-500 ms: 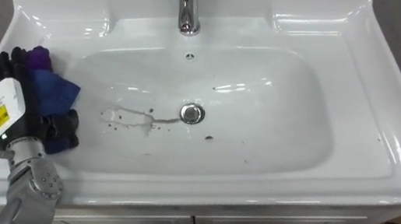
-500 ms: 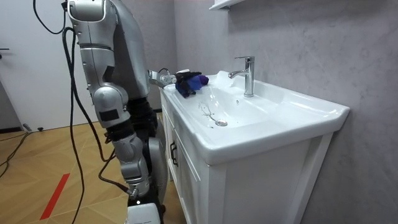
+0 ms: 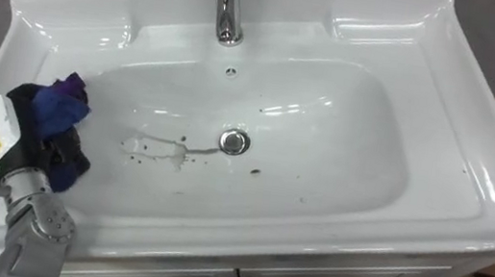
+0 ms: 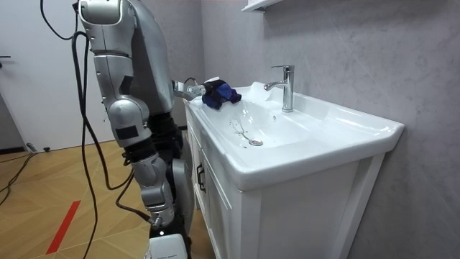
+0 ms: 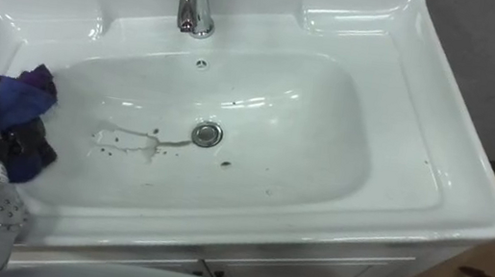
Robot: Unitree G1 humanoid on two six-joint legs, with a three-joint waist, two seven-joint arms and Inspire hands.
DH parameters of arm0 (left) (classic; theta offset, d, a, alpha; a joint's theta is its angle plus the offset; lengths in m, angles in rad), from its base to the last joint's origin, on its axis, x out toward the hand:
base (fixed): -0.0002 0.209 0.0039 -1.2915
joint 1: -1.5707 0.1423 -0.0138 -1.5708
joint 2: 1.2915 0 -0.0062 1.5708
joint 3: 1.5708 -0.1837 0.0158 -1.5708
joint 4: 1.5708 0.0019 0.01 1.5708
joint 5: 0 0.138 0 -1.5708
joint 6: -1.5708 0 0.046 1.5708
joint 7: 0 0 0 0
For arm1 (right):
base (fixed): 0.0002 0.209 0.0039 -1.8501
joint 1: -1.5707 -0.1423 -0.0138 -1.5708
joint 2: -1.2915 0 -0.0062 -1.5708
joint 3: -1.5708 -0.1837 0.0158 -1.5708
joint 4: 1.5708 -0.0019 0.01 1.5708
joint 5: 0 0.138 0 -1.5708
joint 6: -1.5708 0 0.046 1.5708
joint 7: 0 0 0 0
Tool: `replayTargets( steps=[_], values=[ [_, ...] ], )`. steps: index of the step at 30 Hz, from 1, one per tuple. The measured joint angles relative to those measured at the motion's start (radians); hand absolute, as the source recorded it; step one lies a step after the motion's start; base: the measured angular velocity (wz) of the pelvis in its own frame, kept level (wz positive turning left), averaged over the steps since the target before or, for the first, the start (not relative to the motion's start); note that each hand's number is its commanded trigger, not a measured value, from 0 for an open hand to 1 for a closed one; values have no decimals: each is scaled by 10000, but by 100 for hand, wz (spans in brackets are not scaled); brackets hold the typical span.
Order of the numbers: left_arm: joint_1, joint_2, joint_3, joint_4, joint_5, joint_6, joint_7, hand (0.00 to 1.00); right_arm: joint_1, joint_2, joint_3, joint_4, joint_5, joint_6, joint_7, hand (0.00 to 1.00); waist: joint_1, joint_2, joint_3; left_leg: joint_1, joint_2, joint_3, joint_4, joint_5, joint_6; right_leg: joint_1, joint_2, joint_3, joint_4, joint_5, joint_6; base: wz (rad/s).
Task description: Wipe basin
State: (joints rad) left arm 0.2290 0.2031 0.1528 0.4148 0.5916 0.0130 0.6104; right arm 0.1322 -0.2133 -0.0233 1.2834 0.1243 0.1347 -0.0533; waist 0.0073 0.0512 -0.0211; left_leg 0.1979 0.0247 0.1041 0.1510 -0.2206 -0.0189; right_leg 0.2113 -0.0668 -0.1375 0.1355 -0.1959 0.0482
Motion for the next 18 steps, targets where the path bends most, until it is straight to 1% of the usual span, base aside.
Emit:
replayTargets(
  steps=[1,7,11,13,18],
  values=[
    [-33,67,17,87,-1,-42,27,100,-1,8,-1,9,-98,28,3,0,-12,-4,-2,1,-3,1,-2,0,0,3,-4,-1,1,-5,6,-4],
    [-87,111,78,143,1,-82,66,100,-12,11,3,73,-777,382,11,0,-19,-5,-3,1,-6,1,-4,0,0,-1,-7,-9,2,-19,8,0],
    [-91,162,139,158,0,-81,67,100,-13,12,3,119,-1054,446,12,0,-23,-4,-3,1,-7,1,-9,0,0,-1,-7,-10,1,-24,10,0],
    [-91,176,164,163,0,-81,67,100,-13,12,4,125,-1293,603,12,0,-24,-3,-3,1,-8,1,-12,0,0,-1,-7,-11,1,-27,13,0],
    [-91,173,209,163,-1,-80,67,100,-30,12,7,120,-1304,740,12,0,-23,-4,-4,2,-8,1,-13,0,0,-2,-7,-14,2,-30,11,0]
  ],
)
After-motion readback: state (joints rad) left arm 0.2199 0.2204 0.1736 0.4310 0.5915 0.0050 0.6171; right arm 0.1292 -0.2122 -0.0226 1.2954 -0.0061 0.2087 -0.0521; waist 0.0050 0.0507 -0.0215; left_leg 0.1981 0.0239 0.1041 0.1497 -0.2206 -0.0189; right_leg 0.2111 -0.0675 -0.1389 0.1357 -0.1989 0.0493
